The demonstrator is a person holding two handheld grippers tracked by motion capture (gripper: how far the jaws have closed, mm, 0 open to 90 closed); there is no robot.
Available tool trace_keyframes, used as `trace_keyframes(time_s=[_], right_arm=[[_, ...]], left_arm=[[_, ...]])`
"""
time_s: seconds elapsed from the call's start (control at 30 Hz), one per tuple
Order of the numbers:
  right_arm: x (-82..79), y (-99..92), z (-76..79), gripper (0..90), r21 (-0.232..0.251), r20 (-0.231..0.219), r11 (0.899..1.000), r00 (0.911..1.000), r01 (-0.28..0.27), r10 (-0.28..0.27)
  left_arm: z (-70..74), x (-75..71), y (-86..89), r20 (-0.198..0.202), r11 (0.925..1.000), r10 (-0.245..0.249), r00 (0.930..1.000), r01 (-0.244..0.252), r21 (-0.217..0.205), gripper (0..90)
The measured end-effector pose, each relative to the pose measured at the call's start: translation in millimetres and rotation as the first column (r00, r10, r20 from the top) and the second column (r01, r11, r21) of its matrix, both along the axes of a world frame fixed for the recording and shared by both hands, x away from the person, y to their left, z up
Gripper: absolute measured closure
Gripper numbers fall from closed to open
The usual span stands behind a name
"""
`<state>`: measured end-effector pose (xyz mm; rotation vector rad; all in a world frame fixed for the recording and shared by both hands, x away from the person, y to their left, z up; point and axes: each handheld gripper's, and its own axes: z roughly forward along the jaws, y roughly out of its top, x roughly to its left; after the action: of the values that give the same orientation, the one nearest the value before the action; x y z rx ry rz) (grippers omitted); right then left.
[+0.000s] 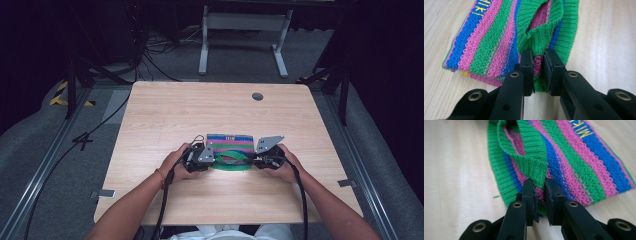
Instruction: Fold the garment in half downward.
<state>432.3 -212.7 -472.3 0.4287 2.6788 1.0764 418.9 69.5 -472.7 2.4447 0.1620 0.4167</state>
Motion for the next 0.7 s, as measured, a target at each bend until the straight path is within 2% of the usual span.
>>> trace_keyframes(time_s=[0.1,0.17,0.27,0.33,0.37,0.43,0.5,0.53,0.57,0.6,0.63,0.67,0.7], right_arm=[[5.7,-4.4,-2.7,79.8,0.032,-0.011,0.999,0.9996,0.025,-0.025],[6.6,-7.1,-4.5,79.6,0.057,-0.024,0.998,0.9990,0.038,-0.037],[5.8,-9.7,-4.2,77.2,0.068,-0.035,0.997,0.9983,0.048,-0.046],[3.4,-11.9,-1.0,73.3,0.059,-0.033,0.997,0.9985,0.045,-0.043],[2.1,-13.2,0.8,72.4,0.072,-0.039,0.997,0.9985,0.041,-0.038],[-1.3,-14.7,5.4,71.4,0.090,-0.041,0.995,0.9981,0.049,-0.046],[-5.3,-15.5,12.2,71.4,0.112,-0.018,0.992,0.9984,0.054,-0.053],[-7.7,-15.5,15.8,71.5,0.124,-0.006,0.991,0.9985,0.055,-0.055],[-9.4,-15.2,19.1,72.2,0.130,0.002,0.990,0.9982,0.060,-0.061],[-10.5,-14.4,21.5,72.4,0.138,0.013,0.988,0.9979,0.061,-0.064],[-11.5,-13.5,23.6,73.1,0.146,0.021,0.987,0.9978,0.060,-0.064],[-12.0,-12.3,25.0,74.4,0.151,0.029,0.987,0.9972,0.063,-0.068],[-11.8,-10.8,25.3,75.9,0.154,0.032,0.986,0.9970,0.065,-0.071]], left_arm=[[0.2,3.8,-5.1,0.012,0.9997,0.024,0.9996,-0.024,0.003,78.6],[0.0,5.4,-5.9,0.003,0.9994,0.033,0.9994,-0.033,-0.005,78.4],[0.2,6.9,-3.7,-0.033,0.9982,0.050,0.9982,-0.051,-0.033,77.1],[3.1,7.3,-1.3,-0.085,0.9970,0.043,0.9955,-0.049,-0.060,72.6],[5.4,7.1,0.0,-0.089,0.9965,0.045,0.9950,-0.051,-0.066,71.0],[12.0,5.1,3.8,-0.092,0.9908,0.053,0.9944,-0.064,-0.120,66.2],[20.0,5.6,9.1,-0.103,0.9822,0.062,0.9928,-0.079,-0.170,58.8],[23.0,5.6,11.3,-0.102,0.9754,0.073,0.9921,-0.092,-0.201,58.5],[25.9,6.7,13.3,-0.097,0.9716,0.087,0.9915,-0.106,-0.212,58.5],[27.1,7.8,13.8,-0.102,0.9636,0.100,0.9897,-0.122,-0.238,58.2],[27.7,9.5,13.9,-0.106,0.9601,0.098,0.9895,-0.122,-0.252,58.8],[27.3,10.2,12.6,-0.104,0.9594,0.103,0.9893,-0.126,-0.252,60.7],[26.4,12.2,11.2,-0.096,0.9661,0.097,0.9907,-0.117,-0.230,62.3]])
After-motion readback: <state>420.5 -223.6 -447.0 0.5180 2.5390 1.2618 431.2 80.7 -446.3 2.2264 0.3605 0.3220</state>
